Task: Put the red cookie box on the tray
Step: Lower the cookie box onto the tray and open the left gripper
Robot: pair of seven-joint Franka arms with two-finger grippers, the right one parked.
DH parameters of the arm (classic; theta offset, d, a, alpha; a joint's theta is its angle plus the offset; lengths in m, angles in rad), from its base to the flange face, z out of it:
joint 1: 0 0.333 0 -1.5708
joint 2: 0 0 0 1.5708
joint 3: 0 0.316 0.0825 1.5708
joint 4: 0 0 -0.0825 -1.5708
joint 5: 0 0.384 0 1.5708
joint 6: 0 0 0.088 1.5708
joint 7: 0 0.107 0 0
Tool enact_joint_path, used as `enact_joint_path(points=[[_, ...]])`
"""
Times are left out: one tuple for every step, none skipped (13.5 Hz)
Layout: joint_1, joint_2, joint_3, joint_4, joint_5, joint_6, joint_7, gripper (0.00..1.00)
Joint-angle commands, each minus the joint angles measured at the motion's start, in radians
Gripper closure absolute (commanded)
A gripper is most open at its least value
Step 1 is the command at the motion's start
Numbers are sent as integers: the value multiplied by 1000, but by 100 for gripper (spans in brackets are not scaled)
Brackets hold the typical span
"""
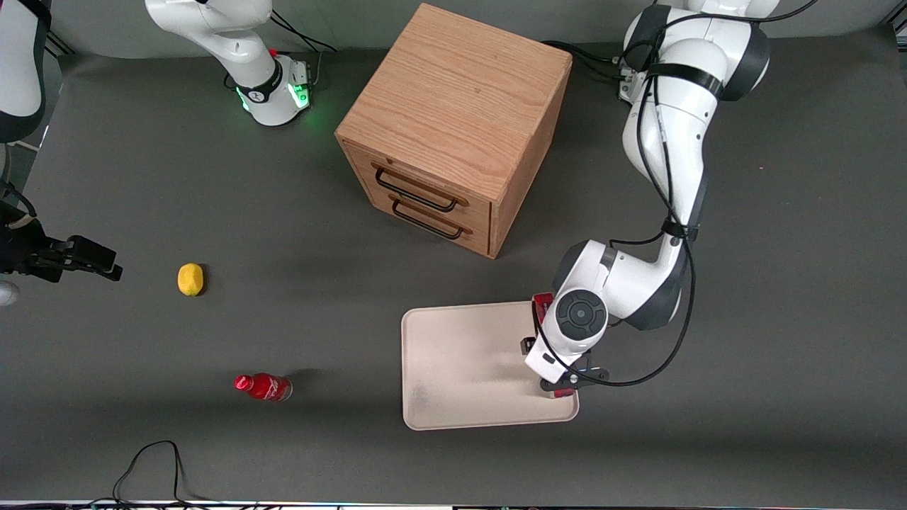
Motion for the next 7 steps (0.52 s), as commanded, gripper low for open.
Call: enact_joint_path(points=[[1, -65, 2, 4, 4, -108, 4, 0], [2, -73, 1, 15, 4, -139, 5, 0], [3, -88, 1, 26, 2, -174, 5, 0], [5, -103, -2, 37, 2, -211, 7, 0], [5, -114, -4, 52, 2, -247, 10, 0], [5, -125, -4, 61, 1, -268, 10, 0], [5, -134, -7, 67, 1, -288, 8, 0]])
